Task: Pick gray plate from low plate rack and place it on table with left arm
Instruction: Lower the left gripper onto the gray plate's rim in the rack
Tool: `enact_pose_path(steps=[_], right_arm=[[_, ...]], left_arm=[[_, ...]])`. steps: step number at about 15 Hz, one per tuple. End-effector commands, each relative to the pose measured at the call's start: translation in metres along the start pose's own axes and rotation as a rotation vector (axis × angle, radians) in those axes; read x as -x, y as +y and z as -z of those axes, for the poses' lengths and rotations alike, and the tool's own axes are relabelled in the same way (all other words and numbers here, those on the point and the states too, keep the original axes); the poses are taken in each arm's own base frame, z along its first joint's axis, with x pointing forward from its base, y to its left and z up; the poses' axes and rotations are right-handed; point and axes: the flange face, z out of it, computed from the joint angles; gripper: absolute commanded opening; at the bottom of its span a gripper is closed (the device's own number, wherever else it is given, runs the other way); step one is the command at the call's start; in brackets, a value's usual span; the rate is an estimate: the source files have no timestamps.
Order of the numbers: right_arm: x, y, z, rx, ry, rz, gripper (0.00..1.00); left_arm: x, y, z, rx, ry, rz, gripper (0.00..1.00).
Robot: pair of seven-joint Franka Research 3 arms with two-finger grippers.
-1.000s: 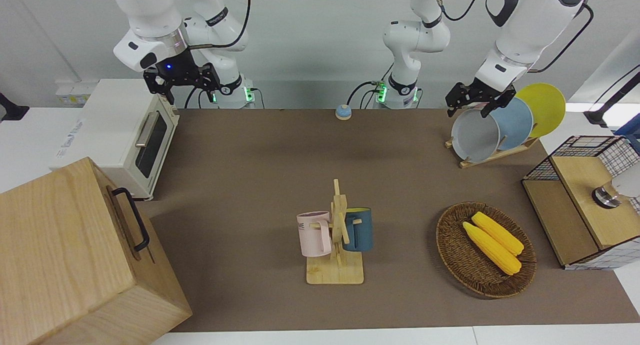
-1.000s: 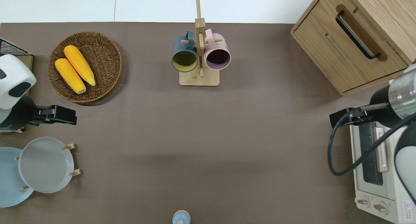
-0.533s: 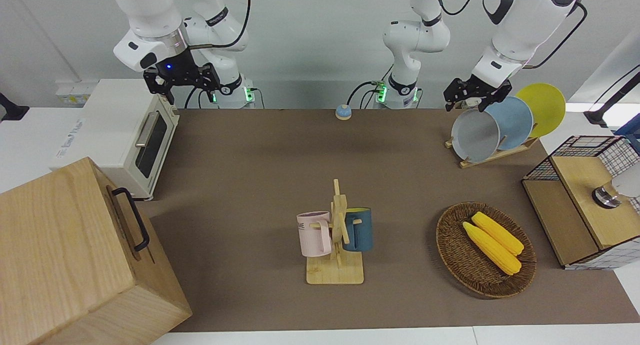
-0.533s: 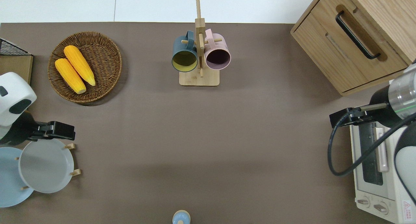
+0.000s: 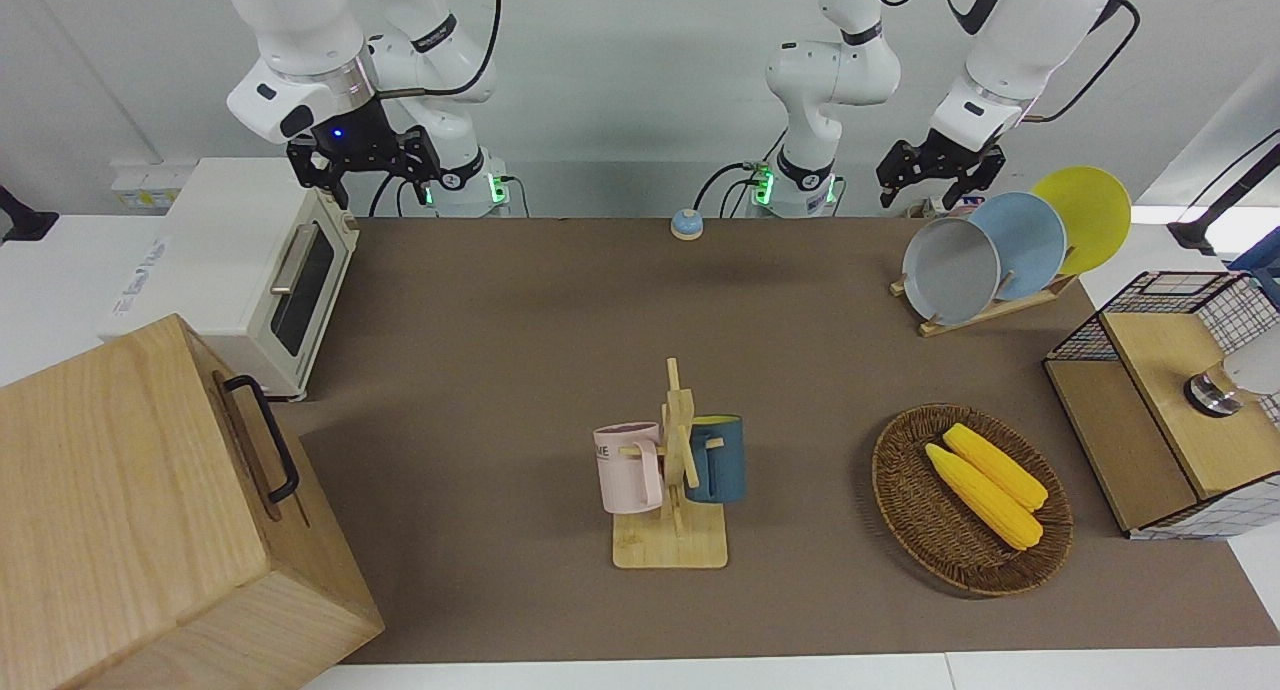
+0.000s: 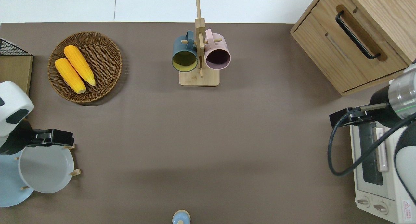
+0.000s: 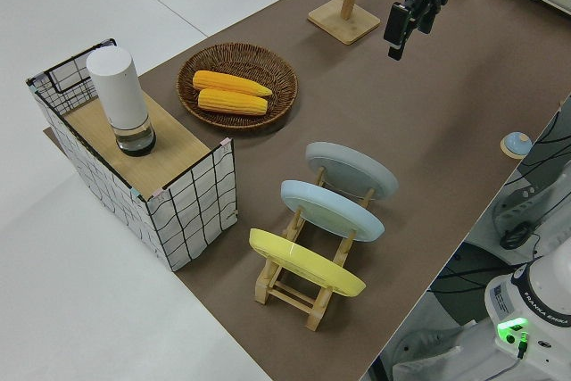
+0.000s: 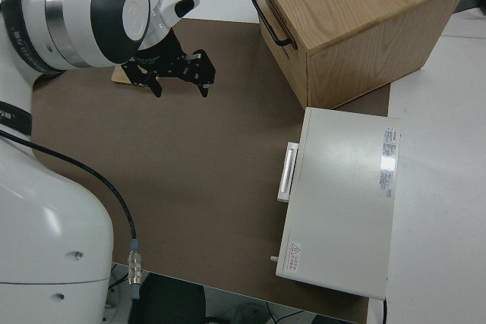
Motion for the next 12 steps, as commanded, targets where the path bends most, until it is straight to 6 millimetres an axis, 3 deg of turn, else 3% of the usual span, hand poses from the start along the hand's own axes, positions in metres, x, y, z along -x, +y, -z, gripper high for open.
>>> enact_pose_path(steps=[1,6,12], right_arm=[[0.002,0.003,0.003,0.006,-0.002,-0.017,0.983],[0.002,0.003,0.003,0.006,-0.002,-0.017,0.983],[0.002,0.003,0.003,0.006,-0.002,-0.017,0.983]], left_arm=[[0.021,-0.001,-0.017,-0.038,0.04,0.007,1.0],[0.021,-0.006,-0.02,-0.116,0.046,0.045,1.0],[0.02,-0.056,-0.03,-0.143,0.059,0.142,1.0]])
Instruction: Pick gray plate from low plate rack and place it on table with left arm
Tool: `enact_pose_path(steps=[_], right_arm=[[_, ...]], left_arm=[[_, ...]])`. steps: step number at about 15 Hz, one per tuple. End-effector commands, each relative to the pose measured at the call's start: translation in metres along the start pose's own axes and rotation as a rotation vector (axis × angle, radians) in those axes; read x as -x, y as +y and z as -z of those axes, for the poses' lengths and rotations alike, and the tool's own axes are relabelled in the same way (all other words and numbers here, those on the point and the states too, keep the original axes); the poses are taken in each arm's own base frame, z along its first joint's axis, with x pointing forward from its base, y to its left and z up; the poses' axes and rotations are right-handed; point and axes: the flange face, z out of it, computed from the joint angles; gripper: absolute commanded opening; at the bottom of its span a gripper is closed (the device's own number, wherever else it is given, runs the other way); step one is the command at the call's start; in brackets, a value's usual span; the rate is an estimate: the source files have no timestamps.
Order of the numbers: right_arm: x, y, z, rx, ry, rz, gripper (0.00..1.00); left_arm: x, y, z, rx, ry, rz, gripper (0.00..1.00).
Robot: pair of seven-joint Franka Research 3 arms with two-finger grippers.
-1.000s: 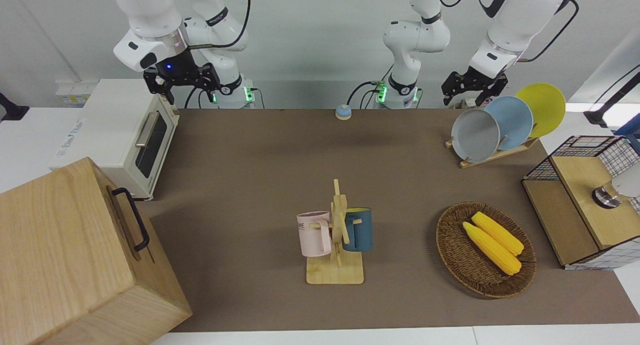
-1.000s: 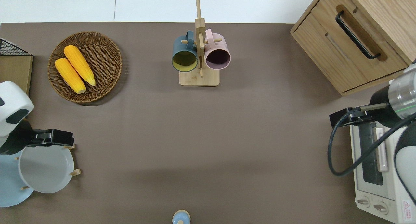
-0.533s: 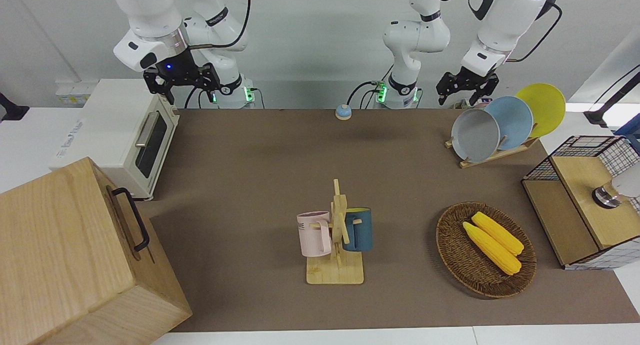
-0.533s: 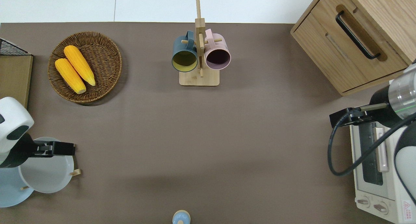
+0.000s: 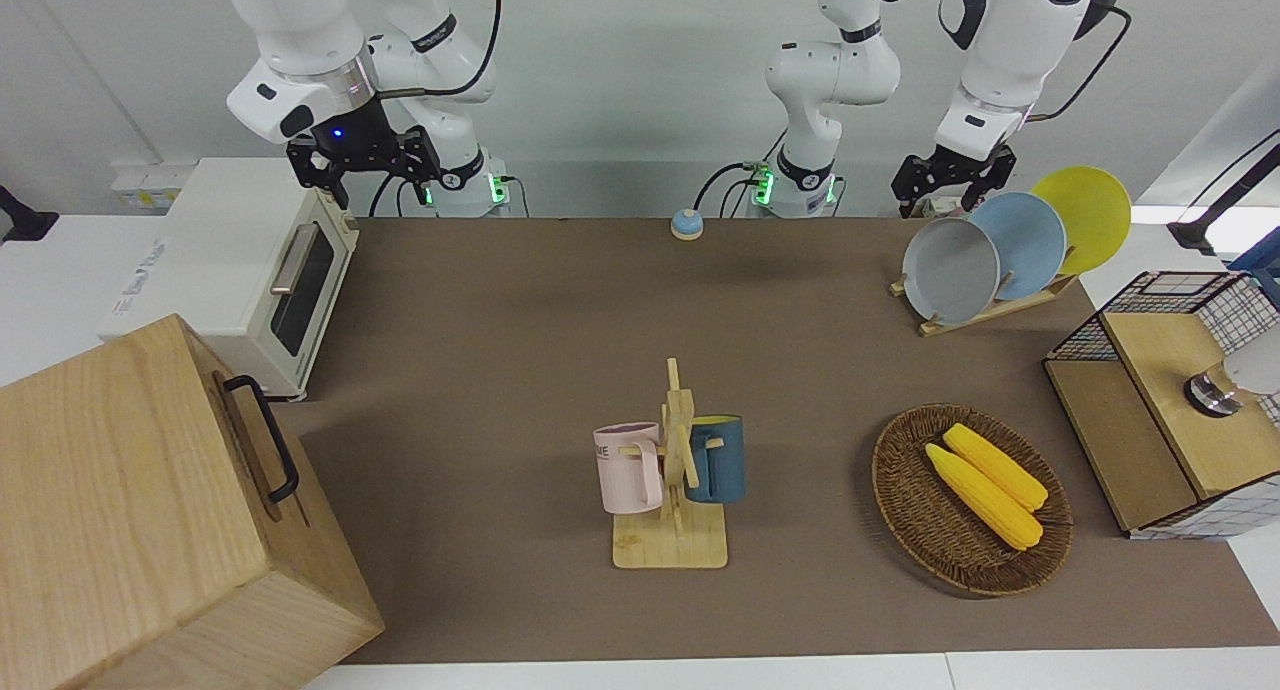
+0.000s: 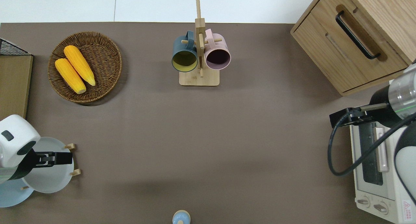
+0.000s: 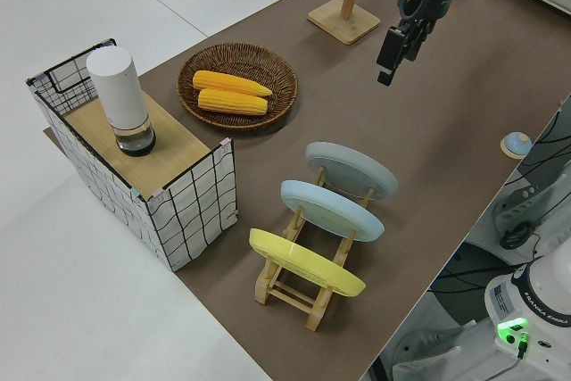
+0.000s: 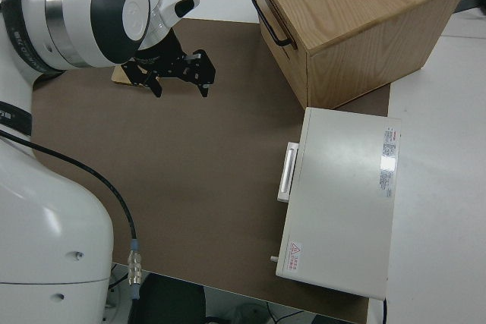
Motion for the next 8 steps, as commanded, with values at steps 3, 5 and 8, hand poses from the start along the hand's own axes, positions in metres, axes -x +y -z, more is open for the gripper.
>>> enact_pose_path(steps=[3,5,8], right_arm=[[0.002,0.002,0.003,0.007,-0.003,-0.016,0.983],[0.002,0.002,0.003,0.006,-0.002,-0.016,0.983],[0.002,0.003,0.003,0.006,-0.002,-0.017,0.983]], left_arm=[[0.007,-0.035,-0.018,-0.021,0.017,0.075,1.0],[0.006,-0.043,-0.022,-0.043,0.017,0.083,1.0],[0.006,-0.052,-0.03,-0.065,0.026,0.093,1.0]])
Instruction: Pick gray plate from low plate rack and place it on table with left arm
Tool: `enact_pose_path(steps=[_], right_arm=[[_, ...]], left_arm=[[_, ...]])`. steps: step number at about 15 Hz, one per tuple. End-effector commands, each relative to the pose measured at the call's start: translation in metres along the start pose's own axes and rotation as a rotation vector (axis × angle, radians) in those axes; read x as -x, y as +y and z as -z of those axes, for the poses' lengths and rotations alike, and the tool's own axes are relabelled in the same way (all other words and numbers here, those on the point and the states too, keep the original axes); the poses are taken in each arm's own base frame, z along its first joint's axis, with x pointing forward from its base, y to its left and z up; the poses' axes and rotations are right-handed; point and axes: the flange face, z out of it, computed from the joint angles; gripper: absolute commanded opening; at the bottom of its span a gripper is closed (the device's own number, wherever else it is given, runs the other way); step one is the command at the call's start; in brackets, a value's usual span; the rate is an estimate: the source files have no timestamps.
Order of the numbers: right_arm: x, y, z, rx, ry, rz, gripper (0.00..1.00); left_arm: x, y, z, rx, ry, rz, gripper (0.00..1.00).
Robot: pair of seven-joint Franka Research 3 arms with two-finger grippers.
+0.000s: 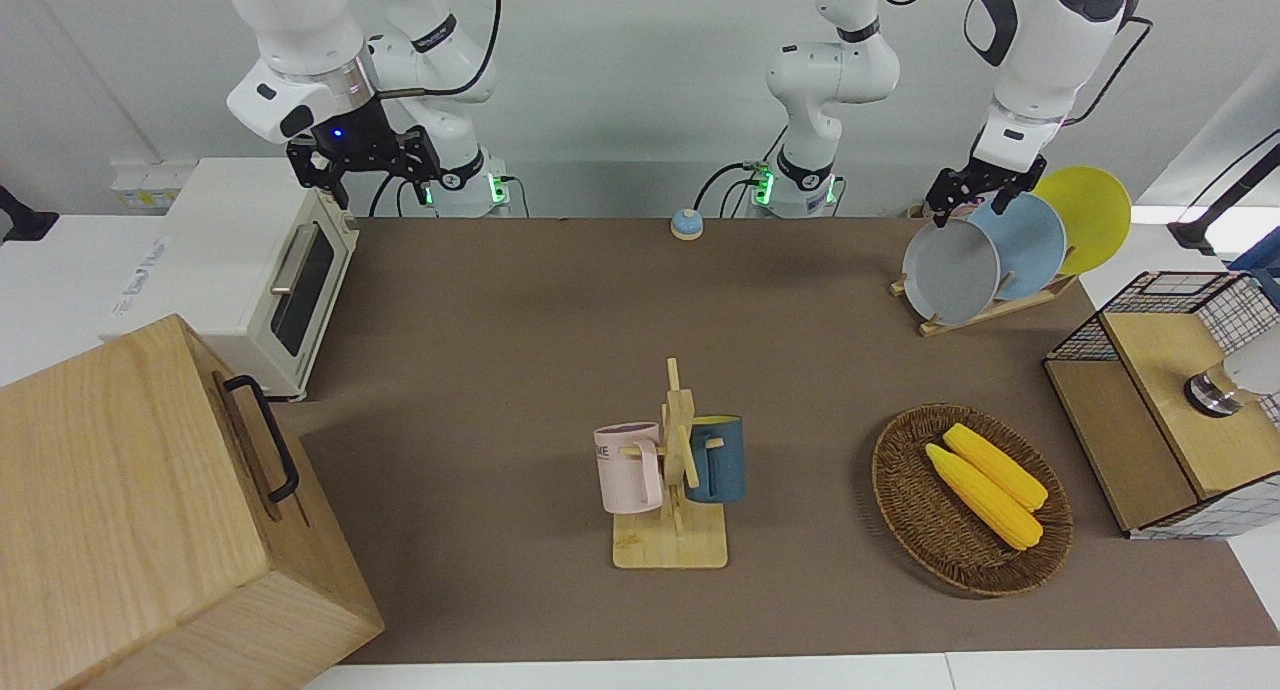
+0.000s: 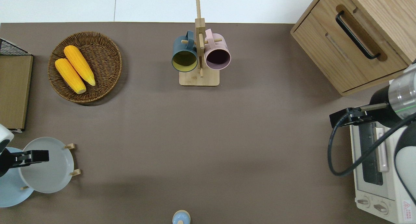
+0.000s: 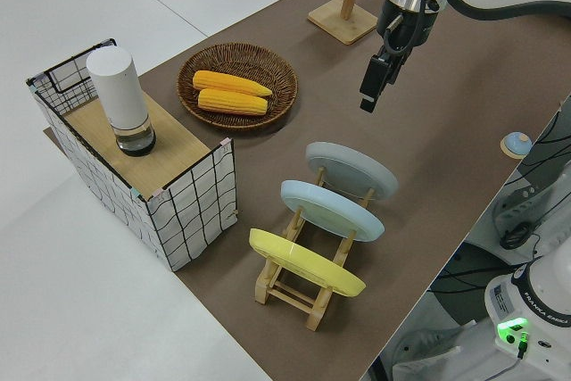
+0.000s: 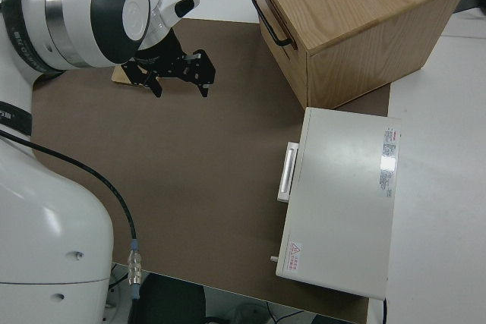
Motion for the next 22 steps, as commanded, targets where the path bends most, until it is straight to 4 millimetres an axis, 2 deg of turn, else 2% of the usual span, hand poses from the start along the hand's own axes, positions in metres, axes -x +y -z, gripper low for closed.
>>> enact_pose_path(steps=[1,6,14,21,22], right_arm=[[0.002,0.003,0.003,0.006,-0.003,-0.017,0.983],[0.002,0.002,0.003,0.007,-0.003,-0.016,0.983],[0.002,0.002,0.003,0.006,-0.002,-0.016,0.983],[0.002,0.003,0.003,0.006,-0.002,-0.017,0.983],[0.003,0.002,0.004,0.007,-0.002,-0.016,0.983]], left_arm=[[0.005,-0.014,-0.013,-0.032,0.023,0.024,1.0],[0.005,-0.031,-0.03,-0.112,0.027,0.024,0.99],[0.007,-0.028,-0.072,-0.185,0.019,0.008,0.99],[0.005,-0.035,-0.093,-0.191,0.025,0.011,0.95],[0.005,-0.035,-0.095,-0.19,0.024,0.01,0.9]])
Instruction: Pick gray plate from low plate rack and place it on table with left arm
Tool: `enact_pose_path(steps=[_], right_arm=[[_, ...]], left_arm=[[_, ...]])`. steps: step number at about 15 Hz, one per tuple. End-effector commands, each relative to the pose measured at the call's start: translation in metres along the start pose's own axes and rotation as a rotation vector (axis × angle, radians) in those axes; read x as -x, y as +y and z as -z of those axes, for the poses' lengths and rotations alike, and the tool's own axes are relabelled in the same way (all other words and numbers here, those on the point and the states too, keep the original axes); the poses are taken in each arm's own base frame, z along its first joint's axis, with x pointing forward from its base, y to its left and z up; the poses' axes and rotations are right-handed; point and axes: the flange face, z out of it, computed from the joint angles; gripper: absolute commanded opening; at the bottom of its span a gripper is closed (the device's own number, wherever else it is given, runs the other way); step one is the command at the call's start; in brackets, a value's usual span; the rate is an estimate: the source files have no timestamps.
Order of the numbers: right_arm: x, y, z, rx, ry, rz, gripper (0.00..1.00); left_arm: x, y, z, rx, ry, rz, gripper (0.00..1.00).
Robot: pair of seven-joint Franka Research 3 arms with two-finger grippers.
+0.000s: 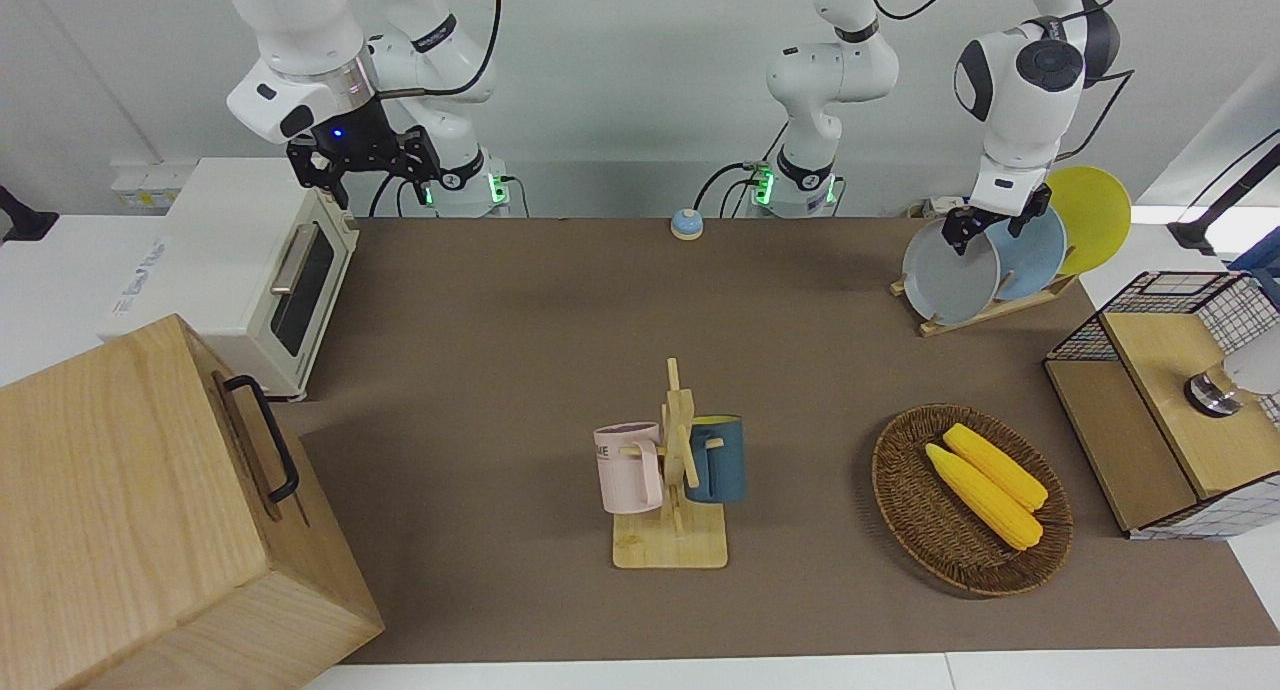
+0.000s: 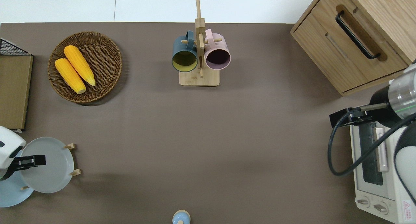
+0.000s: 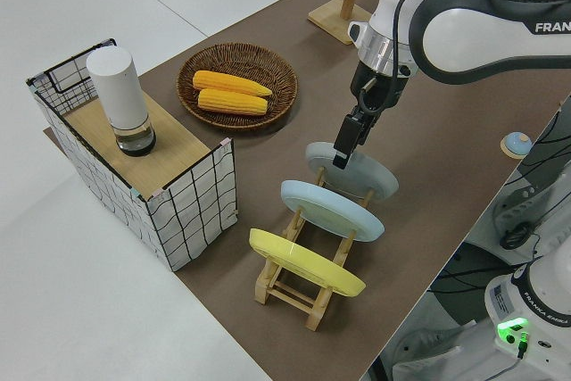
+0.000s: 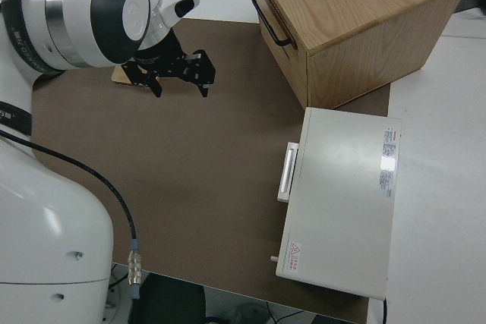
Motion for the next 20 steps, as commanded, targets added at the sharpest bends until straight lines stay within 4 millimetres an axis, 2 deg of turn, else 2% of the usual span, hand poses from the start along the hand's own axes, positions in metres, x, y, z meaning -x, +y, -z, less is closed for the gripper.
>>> enact_pose_path(steps=[1,3,6,7,13,20], right_arm=[[0.002,0.002,0.003,0.006,-0.002,-0.016,0.983],[0.002,0.003,0.003,0.006,-0.003,-0.017,0.983],[0.002,0.002,0.003,0.006,-0.002,-0.016,0.983],[0.002,0.002,0.003,0.006,-0.002,-0.016,0.983],[0.002,0.003,0.003,0.006,-0.003,-0.017,0.983],[0.002,0.002,0.003,0.006,-0.002,-0.016,0.983]], left_arm=[[0.001,0.002,-0.014,-0.016,0.011,0.009,0.79],[0.001,0.004,-0.016,-0.021,0.008,0.039,0.47],[0.001,0.004,-0.017,-0.051,0.014,0.031,0.13],[0.001,0.004,-0.016,-0.051,0.014,0.031,0.1],[0.0,0.001,-0.007,-0.055,0.011,0.035,0.1],[-0.007,-0.01,0.056,-0.038,-0.027,0.071,0.1]])
